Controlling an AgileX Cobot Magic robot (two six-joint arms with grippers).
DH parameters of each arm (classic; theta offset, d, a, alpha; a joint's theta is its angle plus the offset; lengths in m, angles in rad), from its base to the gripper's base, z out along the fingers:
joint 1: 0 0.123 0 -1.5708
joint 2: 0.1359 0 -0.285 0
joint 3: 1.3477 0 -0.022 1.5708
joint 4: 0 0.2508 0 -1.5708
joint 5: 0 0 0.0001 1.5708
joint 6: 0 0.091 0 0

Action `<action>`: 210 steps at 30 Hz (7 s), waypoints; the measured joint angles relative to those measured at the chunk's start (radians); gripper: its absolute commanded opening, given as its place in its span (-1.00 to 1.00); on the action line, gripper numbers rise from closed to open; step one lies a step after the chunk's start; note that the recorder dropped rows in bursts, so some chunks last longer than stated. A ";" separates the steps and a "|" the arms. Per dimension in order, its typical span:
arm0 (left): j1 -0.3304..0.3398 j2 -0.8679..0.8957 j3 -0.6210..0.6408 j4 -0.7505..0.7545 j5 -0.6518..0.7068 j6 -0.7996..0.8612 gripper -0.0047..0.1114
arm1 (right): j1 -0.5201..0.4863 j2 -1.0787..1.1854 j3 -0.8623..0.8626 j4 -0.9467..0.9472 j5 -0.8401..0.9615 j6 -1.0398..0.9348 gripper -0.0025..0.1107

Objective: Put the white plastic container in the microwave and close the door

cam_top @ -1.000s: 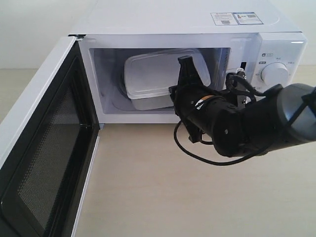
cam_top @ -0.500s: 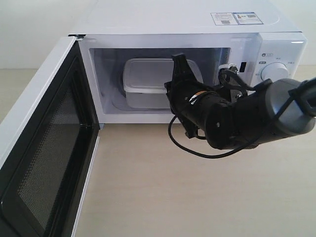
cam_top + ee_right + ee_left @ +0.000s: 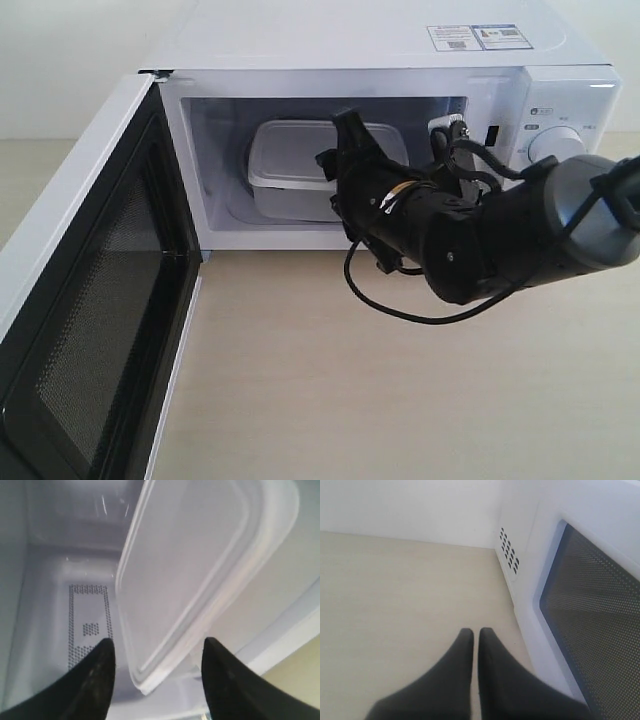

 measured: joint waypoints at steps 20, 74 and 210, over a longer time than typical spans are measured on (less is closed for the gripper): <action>0.000 0.000 0.000 0.000 0.000 0.000 -0.84 | 0.000 -0.163 0.179 -0.257 0.100 -0.607 -0.96; 0.000 0.000 0.000 0.000 0.000 0.000 -0.84 | 0.000 0.137 -0.129 0.036 -0.021 -1.190 -0.96; 0.000 0.000 0.000 0.002 0.000 0.000 -0.84 | -0.692 -1.893 0.899 -0.353 0.903 -1.073 -0.96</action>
